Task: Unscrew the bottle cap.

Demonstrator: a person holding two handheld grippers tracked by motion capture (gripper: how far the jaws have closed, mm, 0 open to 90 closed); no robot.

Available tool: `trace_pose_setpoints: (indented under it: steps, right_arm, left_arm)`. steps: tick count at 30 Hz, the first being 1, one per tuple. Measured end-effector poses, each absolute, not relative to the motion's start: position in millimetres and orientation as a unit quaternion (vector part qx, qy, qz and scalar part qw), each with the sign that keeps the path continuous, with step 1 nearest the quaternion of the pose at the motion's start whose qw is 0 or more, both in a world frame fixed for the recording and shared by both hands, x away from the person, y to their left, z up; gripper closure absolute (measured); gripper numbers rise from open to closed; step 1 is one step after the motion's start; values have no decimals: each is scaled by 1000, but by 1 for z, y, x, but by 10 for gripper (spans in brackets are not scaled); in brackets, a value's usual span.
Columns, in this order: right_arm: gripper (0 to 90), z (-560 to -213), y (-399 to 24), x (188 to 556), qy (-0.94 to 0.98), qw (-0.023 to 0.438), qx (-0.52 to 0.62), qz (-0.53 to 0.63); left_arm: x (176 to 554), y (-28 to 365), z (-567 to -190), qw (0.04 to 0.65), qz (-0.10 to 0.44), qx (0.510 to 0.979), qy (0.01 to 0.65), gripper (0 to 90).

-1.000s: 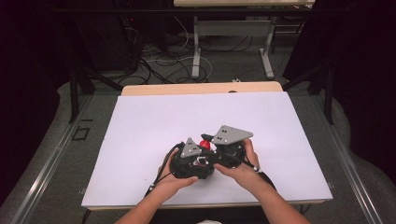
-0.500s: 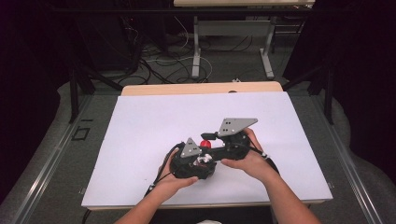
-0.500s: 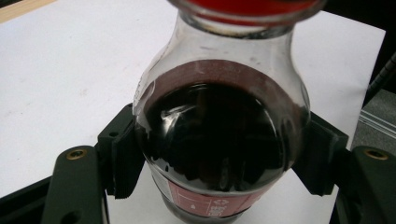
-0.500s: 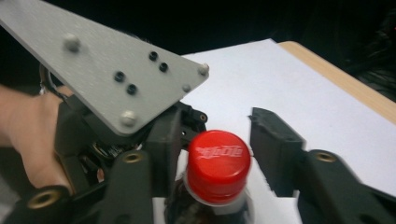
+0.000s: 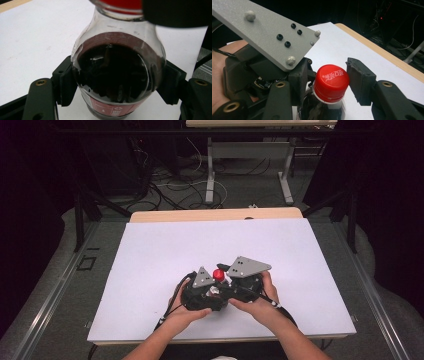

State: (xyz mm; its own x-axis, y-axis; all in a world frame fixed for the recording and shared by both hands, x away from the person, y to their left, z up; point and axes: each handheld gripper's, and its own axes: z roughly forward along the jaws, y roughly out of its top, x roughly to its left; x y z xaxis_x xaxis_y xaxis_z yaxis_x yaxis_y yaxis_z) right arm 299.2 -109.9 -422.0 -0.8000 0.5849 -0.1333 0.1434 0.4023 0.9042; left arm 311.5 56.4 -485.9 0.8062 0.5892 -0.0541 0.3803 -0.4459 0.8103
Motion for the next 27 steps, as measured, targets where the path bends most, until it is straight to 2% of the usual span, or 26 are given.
trace_pose_setpoints:
  steps: [8,12,15,19,27]
  right_arm:
    - [600,-422,-108,309,813,206,221,497]
    - [607,-421,-111,314,820,189,202,502]
    - [611,-419,-116,321,828,164,174,508]
    - [613,-417,-127,335,838,104,134,519]
    - [613,-416,-132,338,840,98,128,519]
  left_arm:
    - [310,54,-486,438,117,846,281,295]
    - [310,54,-487,447,119,841,281,295]
    - [309,54,-486,446,117,843,276,295]
    - [308,54,-484,443,104,848,272,295]
    - [308,53,-486,457,107,841,268,295]
